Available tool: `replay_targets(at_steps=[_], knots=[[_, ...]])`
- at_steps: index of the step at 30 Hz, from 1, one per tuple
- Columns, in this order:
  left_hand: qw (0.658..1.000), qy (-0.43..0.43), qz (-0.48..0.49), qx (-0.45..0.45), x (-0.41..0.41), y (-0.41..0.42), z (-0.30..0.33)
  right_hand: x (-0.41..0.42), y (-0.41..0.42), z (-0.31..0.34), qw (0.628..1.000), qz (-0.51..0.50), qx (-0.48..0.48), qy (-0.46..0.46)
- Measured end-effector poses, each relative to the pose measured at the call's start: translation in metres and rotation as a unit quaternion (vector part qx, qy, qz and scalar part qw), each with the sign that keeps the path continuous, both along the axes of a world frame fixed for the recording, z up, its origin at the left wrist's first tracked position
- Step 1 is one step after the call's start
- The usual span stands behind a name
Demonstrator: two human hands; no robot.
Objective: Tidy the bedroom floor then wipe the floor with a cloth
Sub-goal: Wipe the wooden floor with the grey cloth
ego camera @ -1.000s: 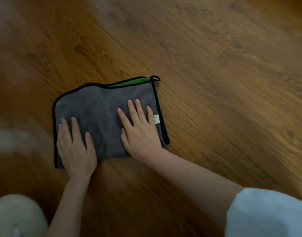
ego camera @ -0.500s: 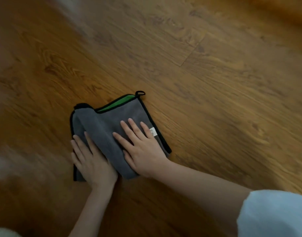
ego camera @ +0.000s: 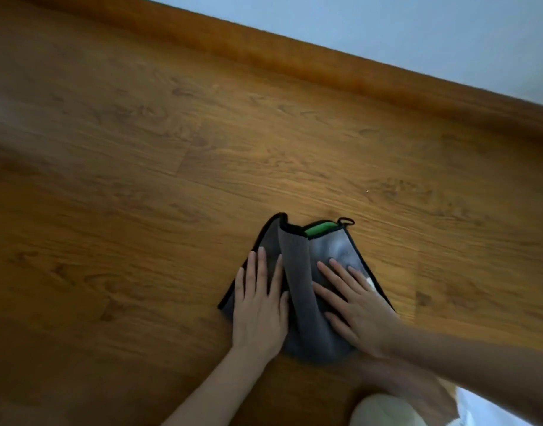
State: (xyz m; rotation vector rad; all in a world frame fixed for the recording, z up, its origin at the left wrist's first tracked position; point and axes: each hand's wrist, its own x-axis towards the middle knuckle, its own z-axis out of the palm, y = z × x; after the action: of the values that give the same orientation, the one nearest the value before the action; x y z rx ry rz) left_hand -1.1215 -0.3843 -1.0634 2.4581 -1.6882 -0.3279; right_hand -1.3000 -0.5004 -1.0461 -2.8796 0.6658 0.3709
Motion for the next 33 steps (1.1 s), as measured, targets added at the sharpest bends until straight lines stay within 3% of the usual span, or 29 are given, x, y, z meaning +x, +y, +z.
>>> replay_targets(at_steps=[8,15,25,33], knots=[[0.995,0.015,-0.096,0.000,-0.039,-0.050,0.003,-0.064,-0.002,0.011,0.978,-0.206,-0.008,-0.010],[0.974,-0.004,-0.225,0.017,-0.080,-0.082,0.005,-0.138,0.003,0.008,0.946,-0.321,-0.030,-0.019],[0.936,-0.051,-0.347,0.023,-0.148,-0.185,0.005,-0.198,-0.067,-0.004,0.952,-0.301,-0.040,-0.040],[0.945,-0.056,-0.321,-0.023,-0.197,-0.320,-0.004,-0.227,-0.190,-0.009,0.912,-0.400,-0.058,-0.062]])
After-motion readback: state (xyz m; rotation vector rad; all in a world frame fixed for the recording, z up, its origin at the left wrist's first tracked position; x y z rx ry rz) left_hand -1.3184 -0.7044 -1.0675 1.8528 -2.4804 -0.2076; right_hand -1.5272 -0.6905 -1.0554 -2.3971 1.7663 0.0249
